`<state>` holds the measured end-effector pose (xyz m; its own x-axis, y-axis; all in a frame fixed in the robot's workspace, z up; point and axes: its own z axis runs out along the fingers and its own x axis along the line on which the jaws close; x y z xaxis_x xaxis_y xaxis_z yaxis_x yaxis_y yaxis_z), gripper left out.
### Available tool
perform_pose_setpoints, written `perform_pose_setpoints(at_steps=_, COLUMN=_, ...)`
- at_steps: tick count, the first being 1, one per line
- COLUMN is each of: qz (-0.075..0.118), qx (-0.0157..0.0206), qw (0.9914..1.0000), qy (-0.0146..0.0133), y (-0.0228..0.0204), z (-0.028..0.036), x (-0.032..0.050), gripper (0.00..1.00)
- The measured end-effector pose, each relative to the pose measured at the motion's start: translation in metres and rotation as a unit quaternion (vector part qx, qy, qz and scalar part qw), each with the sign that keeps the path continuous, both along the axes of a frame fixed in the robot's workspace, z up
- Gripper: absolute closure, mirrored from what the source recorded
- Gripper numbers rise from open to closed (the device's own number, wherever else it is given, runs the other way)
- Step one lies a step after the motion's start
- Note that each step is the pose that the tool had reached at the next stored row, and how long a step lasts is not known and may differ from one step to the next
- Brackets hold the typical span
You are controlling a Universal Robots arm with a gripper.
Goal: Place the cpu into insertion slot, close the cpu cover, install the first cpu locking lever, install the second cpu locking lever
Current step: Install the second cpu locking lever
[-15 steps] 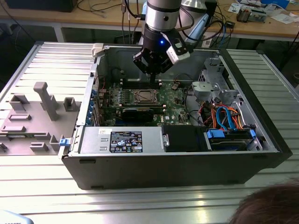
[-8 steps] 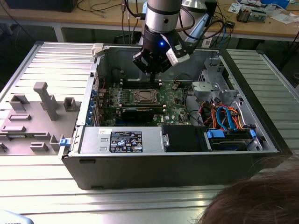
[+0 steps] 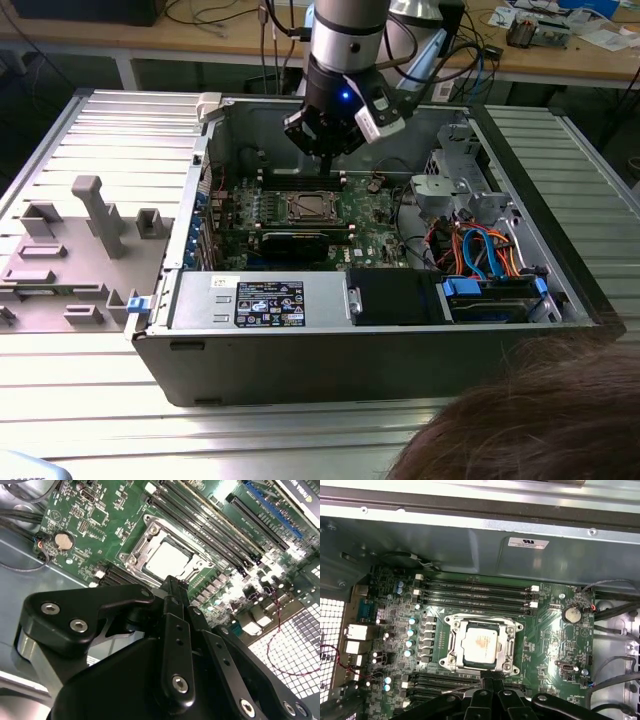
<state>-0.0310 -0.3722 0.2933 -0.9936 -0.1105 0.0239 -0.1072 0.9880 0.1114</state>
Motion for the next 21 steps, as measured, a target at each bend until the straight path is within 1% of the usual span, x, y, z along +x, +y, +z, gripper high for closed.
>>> perform_pose_setpoints(at_steps=1, qz=0.000, qx=0.0037, qw=0.99999, qy=0.0000, y=-0.0006, z=0.0000, x=-0.0001, gripper=0.89)
perform_pose_setpoints(at_steps=5, qz=0.000, qx=0.0111, qw=0.99994, qy=0.0000, y=-0.0018, z=-0.0001, x=-0.0002, gripper=0.89)
perform_pose_setpoints(at_steps=6, qz=0.000, qx=0.0143, qw=0.99990, qy=0.0000, y=-0.0023, z=-0.0001, x=-0.0002, gripper=0.89)
perform_pose_setpoints(at_steps=7, qz=0.000, qx=0.0185, qw=0.99983, qy=0.0000, y=-0.0030, z=-0.0001, x=-0.0002, gripper=0.89)
perform_pose_setpoints(at_steps=8, qz=0.000, qx=0.0215, qw=0.99977, qy=0.0000, y=-0.0033, z=-0.0001, x=-0.0002, gripper=0.89)
perform_pose_setpoints(at_steps=10, qz=0.000, qx=0.0250, qw=0.99969, qy=0.0000, y=-0.0038, z=-0.0001, x=-0.0003, gripper=0.89)
perform_pose_setpoints(at_steps=12, qz=0.000, qx=0.0327, qw=0.99947, qy=0.0000, y=-0.0049, z=-0.0002, x=-0.0003, gripper=0.89)
perform_pose_setpoints(at_steps=13, qz=0.000, qx=0.0359, qw=0.99936, qy=0.0000, y=-0.0054, z=-0.0002, x=-0.0003, gripper=0.89)
perform_pose_setpoints(at_steps=15, qz=0.000, qx=0.0405, qw=0.99918, qy=0.0000, y=-0.0060, z=-0.0002, x=-0.0003, gripper=0.89)
perform_pose_setpoints(at_steps=16, qz=0.000, qx=0.0421, qw=0.99911, qy=0.0000, y=-0.0063, z=-0.0002, x=-0.0003, gripper=0.89)
perform_pose_setpoints(at_steps=18, qz=0.000, qx=0.0473, qw=0.99888, qy=0.0000, y=-0.0071, z=-0.0002, x=-0.0004, gripper=0.89)
perform_pose_setpoints(at_steps=19, qz=0.000, qx=0.0508, qw=0.99871, qy=0.0000, y=-0.0078, z=-0.0002, x=-0.0004, gripper=0.89)
perform_pose_setpoints(at_steps=21, qz=0.000, qx=0.0556, qw=0.99845, qy=0.0000, y=-0.0086, z=-0.0002, x=-0.0004, gripper=0.89)
